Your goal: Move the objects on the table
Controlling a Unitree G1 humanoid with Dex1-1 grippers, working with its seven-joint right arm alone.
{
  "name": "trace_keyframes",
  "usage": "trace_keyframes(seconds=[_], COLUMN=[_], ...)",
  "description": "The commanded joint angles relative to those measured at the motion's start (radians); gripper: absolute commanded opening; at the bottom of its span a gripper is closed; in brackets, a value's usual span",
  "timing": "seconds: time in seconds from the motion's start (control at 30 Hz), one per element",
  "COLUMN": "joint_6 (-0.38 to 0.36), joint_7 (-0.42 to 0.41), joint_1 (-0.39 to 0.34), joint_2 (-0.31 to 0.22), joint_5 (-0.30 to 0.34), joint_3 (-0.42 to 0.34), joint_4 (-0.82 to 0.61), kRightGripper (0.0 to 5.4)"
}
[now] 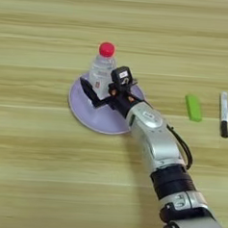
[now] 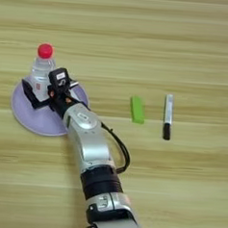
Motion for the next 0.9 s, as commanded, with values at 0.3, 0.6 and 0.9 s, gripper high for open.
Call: trace_keyframes(seconds=[0.3, 0.6, 0.9], joint_6=[-0.151, -0.268, -0.329], joint_7=[-0.024, -0.067, -0.115], joint_1=[-0.12, -0.136, -0.137], joint_2=[0.001, -0.001, -0.007], joint_5=[-0.004, -0.059, -0.084], joint_3=[-0.031, -0.021, -0.03], joint_4=[0.097, 0.174, 0.144], kRightGripper=[4.09, 3.32, 3.16])
